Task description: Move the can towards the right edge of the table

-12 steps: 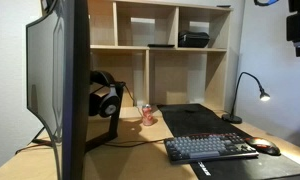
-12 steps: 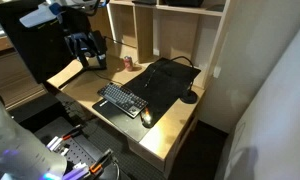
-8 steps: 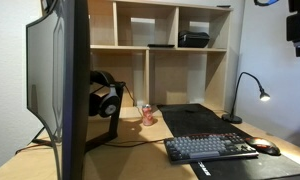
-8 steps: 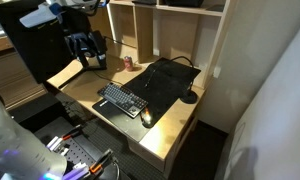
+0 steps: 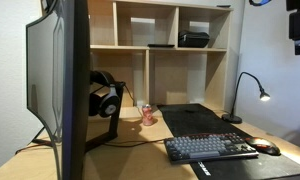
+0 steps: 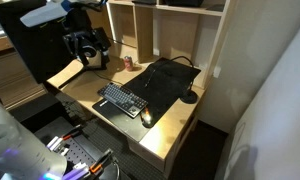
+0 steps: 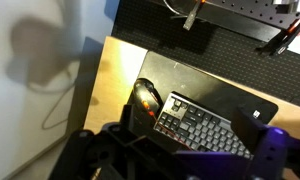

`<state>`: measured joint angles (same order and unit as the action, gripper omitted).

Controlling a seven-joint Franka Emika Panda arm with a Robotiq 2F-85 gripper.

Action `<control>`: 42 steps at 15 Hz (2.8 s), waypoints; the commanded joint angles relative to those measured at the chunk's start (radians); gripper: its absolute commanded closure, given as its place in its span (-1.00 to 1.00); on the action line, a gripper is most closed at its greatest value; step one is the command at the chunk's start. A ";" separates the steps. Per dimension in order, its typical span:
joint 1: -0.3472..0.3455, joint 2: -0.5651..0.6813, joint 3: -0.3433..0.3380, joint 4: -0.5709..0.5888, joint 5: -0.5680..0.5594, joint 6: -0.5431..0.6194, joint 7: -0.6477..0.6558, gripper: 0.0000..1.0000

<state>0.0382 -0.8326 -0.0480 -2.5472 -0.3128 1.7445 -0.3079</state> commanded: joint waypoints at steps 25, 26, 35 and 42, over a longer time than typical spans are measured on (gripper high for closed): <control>0.314 0.430 -0.024 0.328 0.400 0.200 -0.490 -1.00; 0.317 0.476 -0.013 0.354 0.443 0.239 -0.491 -1.00; 0.251 0.655 0.088 0.486 0.493 0.345 -0.392 -1.00; 0.197 1.015 0.146 0.680 0.594 0.441 -0.191 -1.00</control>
<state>0.2745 0.0270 0.0489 -1.9963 0.2230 2.1294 -0.5641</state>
